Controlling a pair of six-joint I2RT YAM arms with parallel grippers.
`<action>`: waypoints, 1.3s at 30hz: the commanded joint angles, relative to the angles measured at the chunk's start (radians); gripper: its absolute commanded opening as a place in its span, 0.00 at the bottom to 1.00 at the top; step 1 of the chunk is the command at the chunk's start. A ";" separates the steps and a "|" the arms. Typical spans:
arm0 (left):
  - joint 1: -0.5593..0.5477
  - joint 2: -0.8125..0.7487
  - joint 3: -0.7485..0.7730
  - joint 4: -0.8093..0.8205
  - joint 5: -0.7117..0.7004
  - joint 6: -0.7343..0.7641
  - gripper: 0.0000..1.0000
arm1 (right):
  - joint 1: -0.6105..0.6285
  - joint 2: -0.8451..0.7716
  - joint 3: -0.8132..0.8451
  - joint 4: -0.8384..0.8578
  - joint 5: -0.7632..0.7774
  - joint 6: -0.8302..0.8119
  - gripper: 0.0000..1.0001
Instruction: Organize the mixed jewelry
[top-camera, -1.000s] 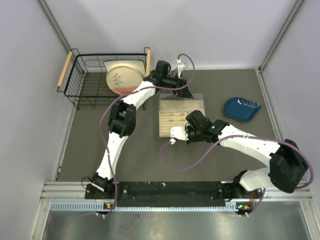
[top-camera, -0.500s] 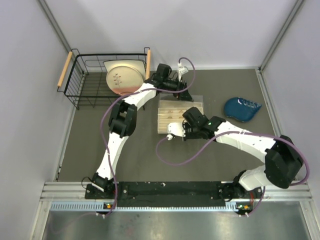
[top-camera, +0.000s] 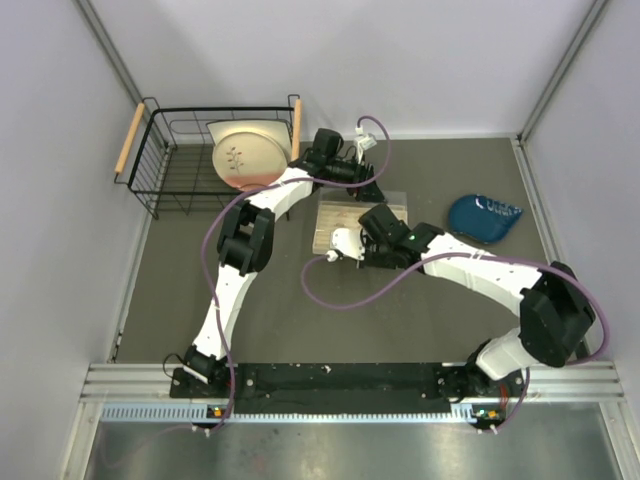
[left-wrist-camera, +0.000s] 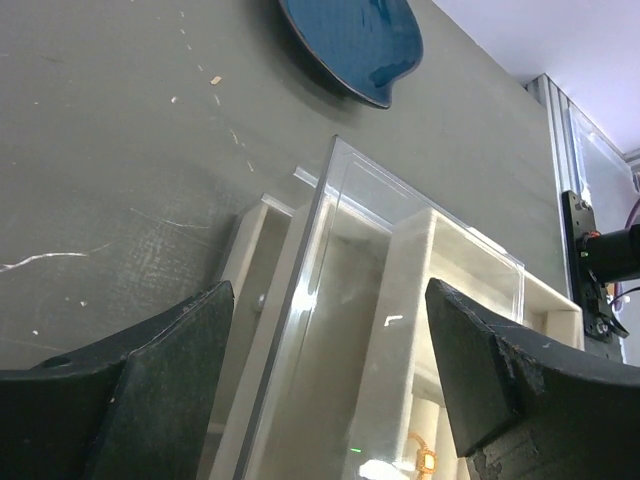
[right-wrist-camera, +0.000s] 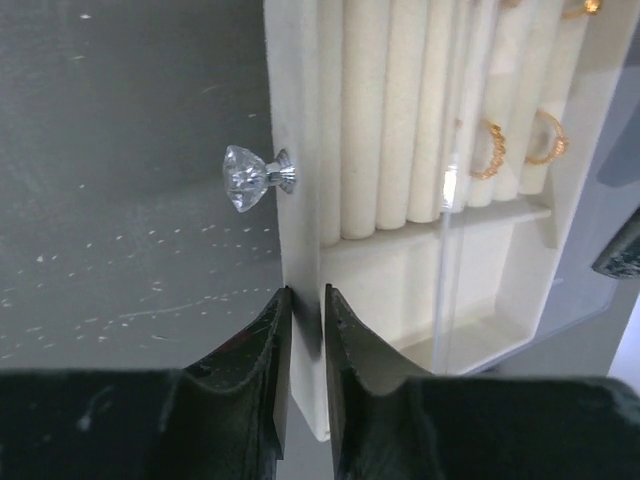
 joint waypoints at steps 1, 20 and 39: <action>-0.021 -0.032 -0.030 -0.008 0.008 -0.003 0.83 | -0.011 0.011 0.089 0.098 0.073 0.036 0.20; -0.019 -0.060 -0.035 0.006 0.003 -0.017 0.83 | -0.019 -0.067 0.086 -0.086 -0.062 0.142 0.41; -0.021 -0.045 -0.013 0.015 0.001 -0.037 0.83 | -0.040 0.162 0.068 0.003 -0.137 0.127 0.38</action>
